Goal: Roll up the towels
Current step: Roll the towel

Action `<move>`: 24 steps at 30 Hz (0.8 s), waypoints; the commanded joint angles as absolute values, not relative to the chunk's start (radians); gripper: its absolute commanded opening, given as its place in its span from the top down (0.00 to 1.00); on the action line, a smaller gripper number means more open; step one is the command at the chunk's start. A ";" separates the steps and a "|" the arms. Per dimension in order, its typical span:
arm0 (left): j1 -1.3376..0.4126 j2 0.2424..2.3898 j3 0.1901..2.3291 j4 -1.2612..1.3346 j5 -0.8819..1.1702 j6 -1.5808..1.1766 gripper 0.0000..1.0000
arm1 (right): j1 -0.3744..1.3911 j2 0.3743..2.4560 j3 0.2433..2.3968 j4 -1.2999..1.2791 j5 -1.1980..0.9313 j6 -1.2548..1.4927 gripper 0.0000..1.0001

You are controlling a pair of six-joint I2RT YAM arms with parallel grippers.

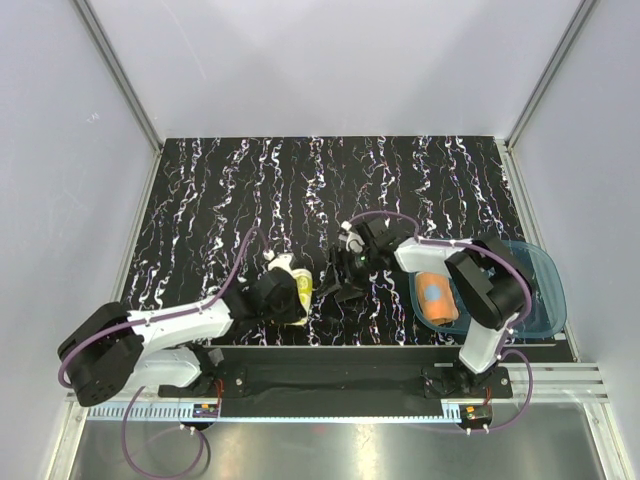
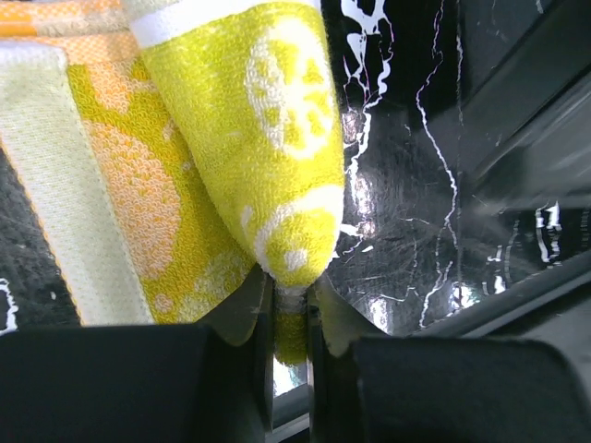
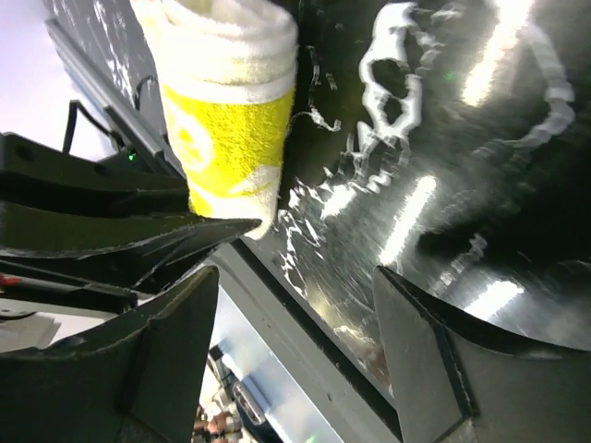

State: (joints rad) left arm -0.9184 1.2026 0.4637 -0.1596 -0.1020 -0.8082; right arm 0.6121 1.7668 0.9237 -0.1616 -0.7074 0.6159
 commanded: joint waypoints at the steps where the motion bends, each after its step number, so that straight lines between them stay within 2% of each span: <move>1: -0.887 1.192 0.413 -0.127 -0.011 -0.845 1.00 | 0.649 1.808 0.923 0.032 -0.750 0.676 0.25; 14: -0.851 1.174 0.350 -0.077 0.051 -0.881 1.00 | 0.699 1.956 0.979 0.133 -0.750 0.724 0.30; 21: -0.831 1.161 0.328 -0.058 0.069 -0.881 1.00 | 0.724 2.022 0.992 0.192 -0.758 0.761 0.41; 24: -0.822 1.157 0.327 -0.057 0.075 -0.874 1.00 | 0.733 2.048 0.996 0.224 -0.762 0.781 0.53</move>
